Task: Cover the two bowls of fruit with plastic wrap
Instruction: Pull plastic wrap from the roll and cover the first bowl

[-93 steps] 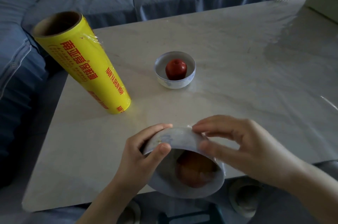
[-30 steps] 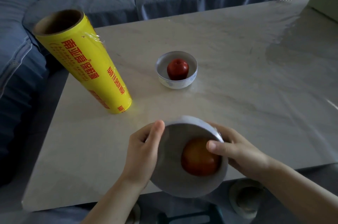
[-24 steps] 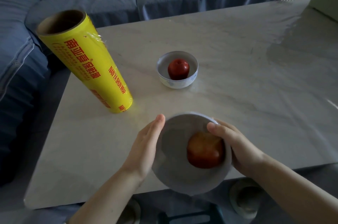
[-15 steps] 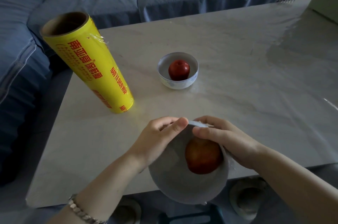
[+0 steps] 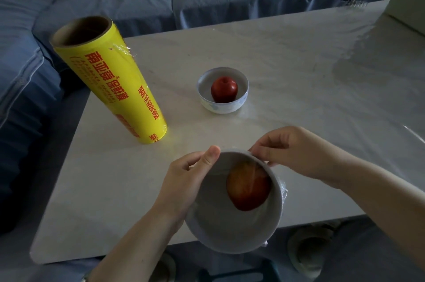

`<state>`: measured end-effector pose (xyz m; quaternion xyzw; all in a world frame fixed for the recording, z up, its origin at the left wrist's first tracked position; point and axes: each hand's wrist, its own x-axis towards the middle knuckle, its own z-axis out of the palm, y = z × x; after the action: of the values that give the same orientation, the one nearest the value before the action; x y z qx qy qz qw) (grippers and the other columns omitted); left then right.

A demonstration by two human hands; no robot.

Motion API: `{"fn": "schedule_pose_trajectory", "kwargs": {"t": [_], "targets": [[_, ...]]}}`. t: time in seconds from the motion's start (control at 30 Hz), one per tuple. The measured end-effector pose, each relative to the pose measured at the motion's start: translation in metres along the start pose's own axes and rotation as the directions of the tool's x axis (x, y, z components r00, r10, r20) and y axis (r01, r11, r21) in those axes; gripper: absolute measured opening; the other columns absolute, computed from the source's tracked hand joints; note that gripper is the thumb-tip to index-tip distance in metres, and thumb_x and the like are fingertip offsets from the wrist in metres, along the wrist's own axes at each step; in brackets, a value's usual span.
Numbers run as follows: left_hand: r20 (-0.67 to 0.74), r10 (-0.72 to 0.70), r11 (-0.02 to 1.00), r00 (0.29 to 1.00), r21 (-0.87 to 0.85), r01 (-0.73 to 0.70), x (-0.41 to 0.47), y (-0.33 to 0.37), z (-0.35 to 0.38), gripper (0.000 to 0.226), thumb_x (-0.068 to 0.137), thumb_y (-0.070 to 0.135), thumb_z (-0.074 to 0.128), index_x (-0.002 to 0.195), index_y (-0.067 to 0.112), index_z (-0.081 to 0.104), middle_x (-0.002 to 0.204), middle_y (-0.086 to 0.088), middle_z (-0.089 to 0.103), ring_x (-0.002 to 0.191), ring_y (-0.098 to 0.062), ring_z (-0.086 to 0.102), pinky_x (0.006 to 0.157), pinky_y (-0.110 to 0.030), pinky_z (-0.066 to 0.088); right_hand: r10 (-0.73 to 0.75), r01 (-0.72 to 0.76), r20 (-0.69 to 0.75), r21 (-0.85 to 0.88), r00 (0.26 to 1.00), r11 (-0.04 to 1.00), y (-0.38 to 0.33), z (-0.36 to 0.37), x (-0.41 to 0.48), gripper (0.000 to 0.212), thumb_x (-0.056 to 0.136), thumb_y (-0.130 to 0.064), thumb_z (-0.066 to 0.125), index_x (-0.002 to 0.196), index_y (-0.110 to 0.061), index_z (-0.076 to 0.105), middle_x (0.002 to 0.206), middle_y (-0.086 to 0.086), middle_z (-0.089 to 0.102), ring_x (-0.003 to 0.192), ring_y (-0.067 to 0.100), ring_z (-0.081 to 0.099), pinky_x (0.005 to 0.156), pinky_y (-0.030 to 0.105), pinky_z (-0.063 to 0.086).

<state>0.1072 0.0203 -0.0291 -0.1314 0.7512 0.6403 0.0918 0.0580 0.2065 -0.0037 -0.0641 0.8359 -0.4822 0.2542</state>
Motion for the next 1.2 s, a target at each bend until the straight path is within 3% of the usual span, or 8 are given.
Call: {"fn": "schedule_pose_trajectory", "kwargs": {"t": [0.1,0.2,0.37,0.53,0.67,0.83,1.0,1.2], "targets": [[0.021,0.003,1.000,1.000,0.006,-0.003,0.000,-0.001,-0.002,0.059,0.053,0.072,0.053,0.076,0.021,0.073,0.082,-0.006,0.070,0.095,-0.032,0.061,0.086,-0.049,0.049,0.028,-0.029,0.008,0.049,1.000,0.998,-0.003,0.002,0.002,0.022,0.091,-0.024,0.052,0.075,-0.020,0.066,0.071,-0.007,0.065,0.071,0.009,0.059,0.076,0.020,0.051],[0.036,0.028,1.000,0.999,-0.001,-0.028,0.000,-0.004,-0.003,0.056,0.054,0.073,0.061,0.077,0.022,0.071,0.081,-0.003,0.068,0.093,-0.029,0.061,0.082,-0.044,0.049,0.086,-0.091,0.031,0.202,0.996,0.975,-0.003,0.005,0.006,0.028,0.095,-0.019,0.046,0.073,-0.011,0.061,0.072,0.000,0.061,0.070,0.013,0.055,0.084,0.033,0.052],[0.011,0.053,0.999,0.999,-0.010,-0.053,-0.004,-0.008,-0.001,0.054,0.058,0.069,0.055,0.081,0.023,0.071,0.078,0.007,0.067,0.086,-0.017,0.059,0.074,-0.030,0.046,0.179,-0.219,0.205,0.196,0.962,0.956,-0.005,-0.003,0.012,0.030,0.093,-0.023,0.050,0.067,-0.013,0.058,0.063,0.000,0.055,0.063,0.012,0.047,0.082,0.033,0.046],[0.028,0.090,0.994,0.996,0.067,-0.092,-0.007,-0.003,0.003,0.049,0.050,0.065,0.050,0.082,0.034,0.068,0.077,0.022,0.068,0.081,0.010,0.058,0.065,-0.003,0.044,0.325,-0.329,0.371,-0.054,0.870,0.943,-0.011,-0.009,0.019,0.050,0.079,-0.051,0.060,0.036,-0.024,0.063,0.049,-0.004,0.049,0.049,0.007,0.042,0.061,0.021,0.040],[0.060,0.130,0.988,0.990,0.079,-0.135,-0.009,-0.002,0.005,0.047,0.054,0.064,0.052,0.084,0.033,0.069,0.083,0.020,0.069,0.085,0.007,0.059,0.066,-0.004,0.045,0.248,-0.343,0.466,0.132,0.850,0.930,-0.008,-0.009,0.023,0.031,0.060,-0.047,0.068,0.047,-0.019,0.066,0.054,-0.001,0.049,0.051,0.007,0.044,0.061,0.020,0.040],[0.045,0.136,0.987,0.990,0.074,-0.139,-0.008,-0.007,0.005,0.042,0.059,0.060,0.053,0.086,0.032,0.070,0.085,0.021,0.070,0.086,0.007,0.061,0.065,-0.005,0.046,0.260,-0.351,0.258,0.420,0.930,0.837,0.003,0.012,0.020,0.024,0.071,-0.031,0.070,0.052,-0.016,0.067,0.043,-0.005,0.042,0.041,0.007,0.040,0.053,0.020,0.039],[0.020,0.154,0.987,0.988,0.033,-0.155,-0.011,-0.008,0.009,0.036,0.058,0.059,0.052,0.080,0.035,0.068,0.081,0.026,0.070,0.084,0.009,0.061,0.065,-0.004,0.046,0.271,-0.254,0.004,0.363,0.963,0.897,0.002,0.025,0.018,0.023,0.079,-0.035,0.068,0.064,-0.017,0.068,0.042,-0.004,0.043,0.046,0.011,0.040,0.056,0.023,0.041],[-0.036,0.207,0.978,0.978,-0.003,-0.208,-0.012,-0.009,0.007,0.028,0.061,0.050,0.057,0.081,0.034,0.068,0.076,0.029,0.070,0.081,0.008,0.064,0.064,-0.005,0.046,0.164,-0.129,-0.131,0.242,0.978,0.962,0.001,0.031,0.025,0.018,0.077,-0.032,0.071,0.069,-0.016,0.072,0.054,-0.010,0.063,0.058,0.005,0.057,0.058,0.017,0.049]]}}
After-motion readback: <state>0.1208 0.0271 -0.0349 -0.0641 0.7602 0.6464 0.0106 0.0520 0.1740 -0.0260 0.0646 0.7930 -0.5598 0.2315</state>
